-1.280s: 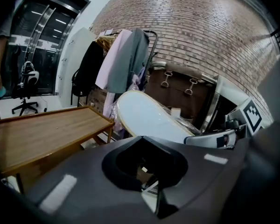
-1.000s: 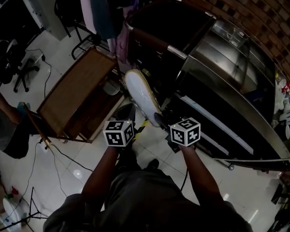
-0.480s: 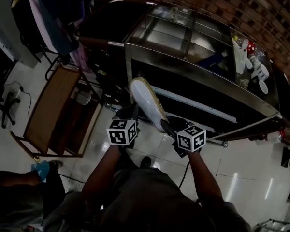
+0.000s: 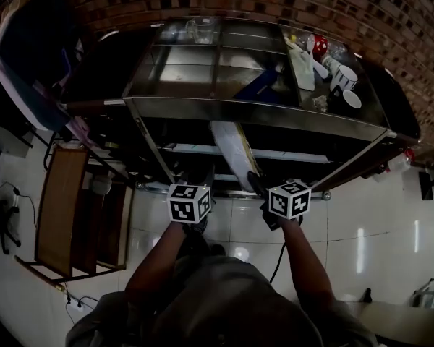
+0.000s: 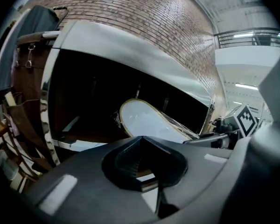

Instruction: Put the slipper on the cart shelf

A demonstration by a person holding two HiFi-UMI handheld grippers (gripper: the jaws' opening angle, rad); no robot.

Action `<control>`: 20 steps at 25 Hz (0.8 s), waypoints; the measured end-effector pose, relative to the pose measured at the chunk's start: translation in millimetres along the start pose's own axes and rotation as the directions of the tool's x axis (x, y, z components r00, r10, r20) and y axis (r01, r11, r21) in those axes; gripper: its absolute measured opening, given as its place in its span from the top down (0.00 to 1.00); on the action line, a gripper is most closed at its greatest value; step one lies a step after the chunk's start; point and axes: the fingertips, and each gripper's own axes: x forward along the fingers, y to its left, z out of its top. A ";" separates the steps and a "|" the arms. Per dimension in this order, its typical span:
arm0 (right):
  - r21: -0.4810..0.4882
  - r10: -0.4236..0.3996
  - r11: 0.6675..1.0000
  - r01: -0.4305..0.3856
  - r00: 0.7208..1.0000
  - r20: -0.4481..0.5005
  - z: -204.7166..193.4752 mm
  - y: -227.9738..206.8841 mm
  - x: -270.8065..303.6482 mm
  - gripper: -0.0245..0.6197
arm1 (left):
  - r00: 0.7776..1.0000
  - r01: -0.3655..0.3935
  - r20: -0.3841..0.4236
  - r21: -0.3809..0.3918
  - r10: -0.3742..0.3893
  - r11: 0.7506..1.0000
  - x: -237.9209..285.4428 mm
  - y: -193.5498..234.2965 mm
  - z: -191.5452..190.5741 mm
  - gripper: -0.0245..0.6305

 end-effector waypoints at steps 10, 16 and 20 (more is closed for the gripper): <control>0.146 -0.254 0.959 0.244 0.966 0.051 35.8 -79.3 34.7 0.86 | 0.979 0.186 -0.101 0.078 -0.178 0.979 71.0 -5.7 14.5 0.95; 0.242 -0.419 0.887 0.393 0.906 0.064 38.7 -115.3 54.2 0.86 | 0.948 0.284 -0.180 0.099 -0.263 0.954 100.8 5.2 11.7 0.95; 0.262 -0.505 0.843 0.471 0.859 0.083 42.5 -131.1 57.7 0.84 | 0.925 0.334 -0.226 0.099 -0.306 0.937 114.6 8.1 5.1 0.95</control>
